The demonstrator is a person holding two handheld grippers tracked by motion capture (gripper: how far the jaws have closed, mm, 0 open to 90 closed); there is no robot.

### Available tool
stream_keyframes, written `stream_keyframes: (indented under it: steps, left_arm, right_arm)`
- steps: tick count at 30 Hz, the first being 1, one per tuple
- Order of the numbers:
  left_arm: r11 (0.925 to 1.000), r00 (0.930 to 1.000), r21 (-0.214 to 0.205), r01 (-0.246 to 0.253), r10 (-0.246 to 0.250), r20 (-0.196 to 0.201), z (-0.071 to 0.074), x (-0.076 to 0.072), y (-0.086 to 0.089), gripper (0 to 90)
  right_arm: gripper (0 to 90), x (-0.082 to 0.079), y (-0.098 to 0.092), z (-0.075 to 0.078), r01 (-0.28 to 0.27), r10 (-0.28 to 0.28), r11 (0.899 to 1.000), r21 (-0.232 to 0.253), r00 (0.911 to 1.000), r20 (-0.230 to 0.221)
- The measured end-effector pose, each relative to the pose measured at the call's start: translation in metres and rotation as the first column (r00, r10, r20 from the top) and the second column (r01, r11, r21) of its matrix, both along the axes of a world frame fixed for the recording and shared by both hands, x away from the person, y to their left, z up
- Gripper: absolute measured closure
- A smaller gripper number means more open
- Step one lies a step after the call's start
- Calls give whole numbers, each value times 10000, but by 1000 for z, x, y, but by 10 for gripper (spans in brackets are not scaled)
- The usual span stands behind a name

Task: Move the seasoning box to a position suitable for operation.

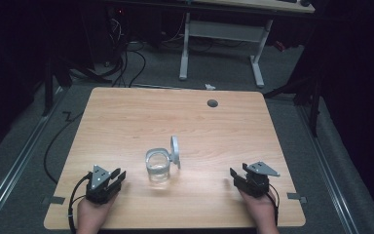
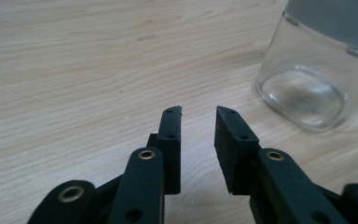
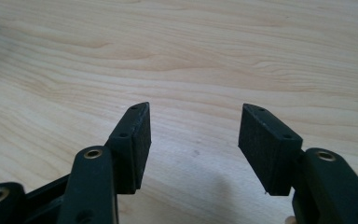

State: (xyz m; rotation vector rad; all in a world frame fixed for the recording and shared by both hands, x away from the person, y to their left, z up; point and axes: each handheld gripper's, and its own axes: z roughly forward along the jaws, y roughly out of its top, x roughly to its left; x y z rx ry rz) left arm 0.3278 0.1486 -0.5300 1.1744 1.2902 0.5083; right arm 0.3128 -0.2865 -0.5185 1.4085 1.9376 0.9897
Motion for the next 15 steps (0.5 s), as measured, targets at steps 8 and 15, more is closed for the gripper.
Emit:
stream_keyframes:
  steps: [8, 15]
  left_arm:
    - [9989, 9989, 195, 433, -437, 196, 1, 2, -8, 799]
    - [9973, 9970, -8, 728, -727, 281, 3, 1, -11, 812]
  right_arm:
    - [471, -7, -4, -1, -92, 92, 10000, 15, 9998, 175]
    - [476, -10, -7, 1, 11, -4, 9998, -212, 9995, 314]
